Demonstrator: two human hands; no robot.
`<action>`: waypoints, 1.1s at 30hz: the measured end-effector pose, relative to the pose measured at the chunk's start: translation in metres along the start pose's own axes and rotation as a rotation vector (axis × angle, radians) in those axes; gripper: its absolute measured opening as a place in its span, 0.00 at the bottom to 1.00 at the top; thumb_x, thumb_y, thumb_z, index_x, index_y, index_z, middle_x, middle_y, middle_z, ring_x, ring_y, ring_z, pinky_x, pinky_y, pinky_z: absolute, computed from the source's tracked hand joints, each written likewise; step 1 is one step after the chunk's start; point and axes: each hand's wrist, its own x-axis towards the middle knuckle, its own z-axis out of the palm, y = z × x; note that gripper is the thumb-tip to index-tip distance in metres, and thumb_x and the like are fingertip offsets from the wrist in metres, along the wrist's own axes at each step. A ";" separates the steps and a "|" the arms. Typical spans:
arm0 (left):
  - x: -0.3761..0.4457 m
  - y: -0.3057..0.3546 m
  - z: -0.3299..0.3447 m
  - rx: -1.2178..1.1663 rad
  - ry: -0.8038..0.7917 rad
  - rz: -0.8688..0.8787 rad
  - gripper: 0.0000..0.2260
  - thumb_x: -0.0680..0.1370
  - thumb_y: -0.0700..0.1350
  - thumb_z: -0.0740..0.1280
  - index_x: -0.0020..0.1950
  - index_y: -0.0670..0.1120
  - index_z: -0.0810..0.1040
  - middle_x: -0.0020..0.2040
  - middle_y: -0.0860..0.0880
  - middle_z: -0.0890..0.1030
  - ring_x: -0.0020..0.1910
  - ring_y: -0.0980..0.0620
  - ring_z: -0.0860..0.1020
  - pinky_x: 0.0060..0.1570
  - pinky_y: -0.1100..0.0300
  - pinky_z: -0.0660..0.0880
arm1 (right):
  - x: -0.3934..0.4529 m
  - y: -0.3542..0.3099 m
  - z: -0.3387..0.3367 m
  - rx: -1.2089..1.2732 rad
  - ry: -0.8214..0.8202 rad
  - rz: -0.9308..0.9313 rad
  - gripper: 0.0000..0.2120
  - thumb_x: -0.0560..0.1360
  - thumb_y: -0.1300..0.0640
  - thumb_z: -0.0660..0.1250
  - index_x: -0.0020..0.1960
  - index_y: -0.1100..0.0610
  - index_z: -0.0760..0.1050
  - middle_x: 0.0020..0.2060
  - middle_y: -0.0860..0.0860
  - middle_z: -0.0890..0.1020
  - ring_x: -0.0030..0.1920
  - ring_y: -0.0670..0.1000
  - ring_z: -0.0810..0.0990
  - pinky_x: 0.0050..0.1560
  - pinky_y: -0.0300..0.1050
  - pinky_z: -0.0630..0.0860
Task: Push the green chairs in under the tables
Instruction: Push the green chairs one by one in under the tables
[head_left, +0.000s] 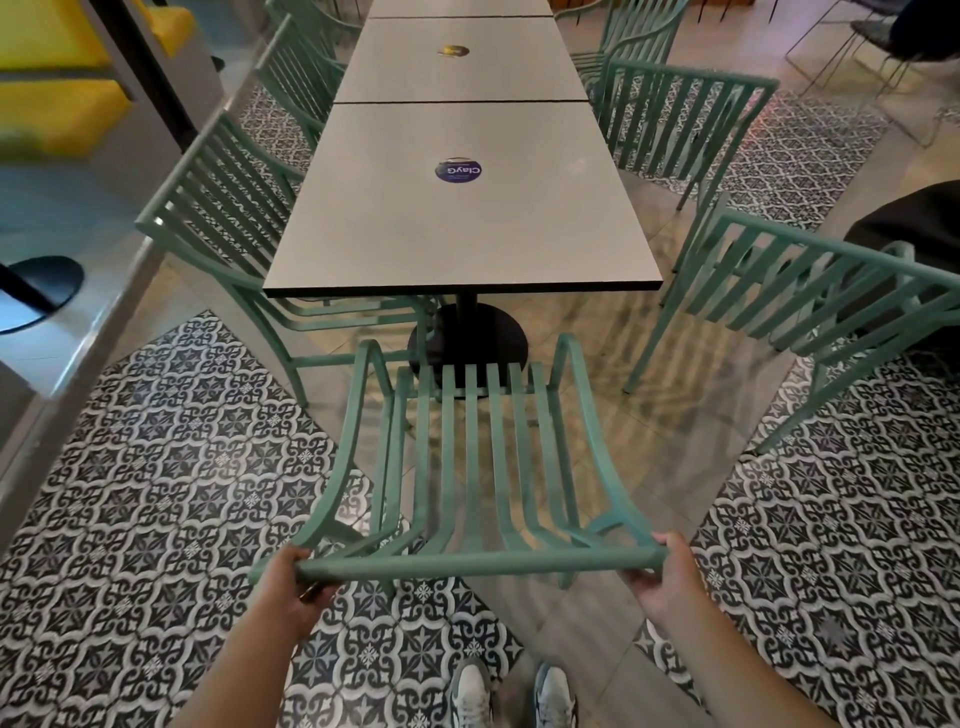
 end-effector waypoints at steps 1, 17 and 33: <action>0.000 0.000 0.000 0.005 -0.001 -0.003 0.10 0.79 0.42 0.63 0.59 0.39 0.72 0.53 0.37 0.76 0.55 0.40 0.76 0.47 0.48 0.75 | 0.000 0.000 0.000 -0.005 0.001 -0.001 0.10 0.76 0.60 0.57 0.54 0.64 0.68 0.38 0.59 0.71 0.38 0.57 0.74 0.23 0.45 0.77; 0.000 -0.001 -0.001 0.037 -0.011 0.033 0.05 0.79 0.40 0.61 0.47 0.39 0.70 0.48 0.37 0.74 0.55 0.41 0.73 0.55 0.50 0.73 | 0.006 0.002 -0.005 -0.016 0.025 -0.006 0.16 0.75 0.59 0.59 0.61 0.64 0.69 0.42 0.60 0.73 0.41 0.58 0.76 0.25 0.46 0.79; 0.011 -0.001 -0.007 0.041 -0.007 0.036 0.07 0.78 0.40 0.63 0.54 0.39 0.72 0.50 0.37 0.76 0.46 0.42 0.77 0.50 0.50 0.75 | 0.004 0.000 -0.005 -0.015 -0.011 0.022 0.14 0.76 0.59 0.59 0.60 0.65 0.69 0.42 0.60 0.74 0.42 0.58 0.77 0.27 0.47 0.80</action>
